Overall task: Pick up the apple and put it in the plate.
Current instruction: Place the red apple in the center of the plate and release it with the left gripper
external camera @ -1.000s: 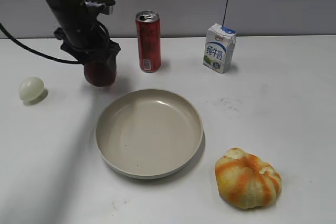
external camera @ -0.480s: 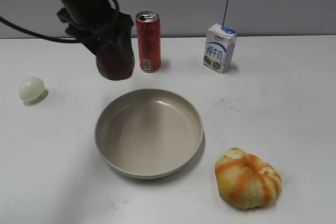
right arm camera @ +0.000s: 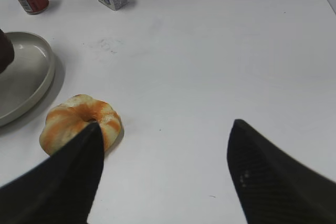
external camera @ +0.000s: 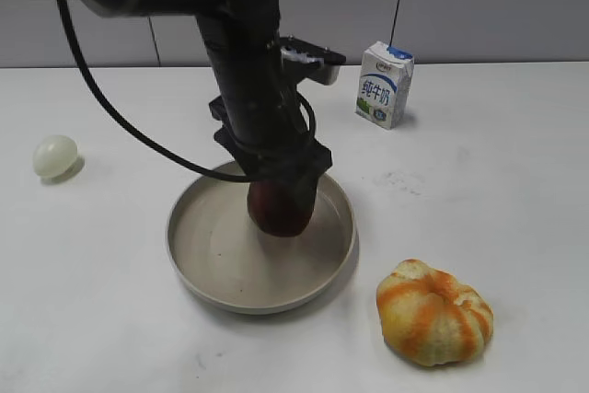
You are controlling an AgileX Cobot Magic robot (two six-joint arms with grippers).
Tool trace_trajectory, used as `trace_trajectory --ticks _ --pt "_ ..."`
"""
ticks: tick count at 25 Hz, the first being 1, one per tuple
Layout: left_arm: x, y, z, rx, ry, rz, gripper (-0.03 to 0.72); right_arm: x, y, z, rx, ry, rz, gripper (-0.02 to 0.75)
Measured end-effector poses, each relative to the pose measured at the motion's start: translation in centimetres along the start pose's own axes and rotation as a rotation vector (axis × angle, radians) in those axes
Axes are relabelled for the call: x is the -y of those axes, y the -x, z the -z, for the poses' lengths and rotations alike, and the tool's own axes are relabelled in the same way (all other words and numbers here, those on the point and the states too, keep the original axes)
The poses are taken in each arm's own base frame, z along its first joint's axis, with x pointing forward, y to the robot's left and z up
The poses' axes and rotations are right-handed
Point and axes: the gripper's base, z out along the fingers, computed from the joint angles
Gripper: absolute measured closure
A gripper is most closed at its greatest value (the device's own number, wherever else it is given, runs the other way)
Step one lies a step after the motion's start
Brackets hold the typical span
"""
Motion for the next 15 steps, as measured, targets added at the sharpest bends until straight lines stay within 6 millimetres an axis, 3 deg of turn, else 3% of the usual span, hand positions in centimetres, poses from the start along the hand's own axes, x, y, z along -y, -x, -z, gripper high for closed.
trace_trajectory --ticks 5,8,12,15 --pt "-0.5 0.0 -2.9 -0.055 0.003 0.008 0.07 0.0 0.0 0.0 0.0 0.0 0.0 0.153" --pt "-0.5 0.0 -3.0 -0.058 0.008 0.005 0.016 0.0 0.0 0.0 0.0 0.0 0.0 0.153" --pt "-0.5 -0.1 -2.8 -0.083 0.016 -0.002 -0.002 0.0 0.0 0.0 0.0 0.0 0.0 0.153" --pt "-0.4 0.3 -0.8 -0.071 0.029 -0.016 -0.004 0.0 0.0 0.0 0.0 0.0 0.0 0.153"
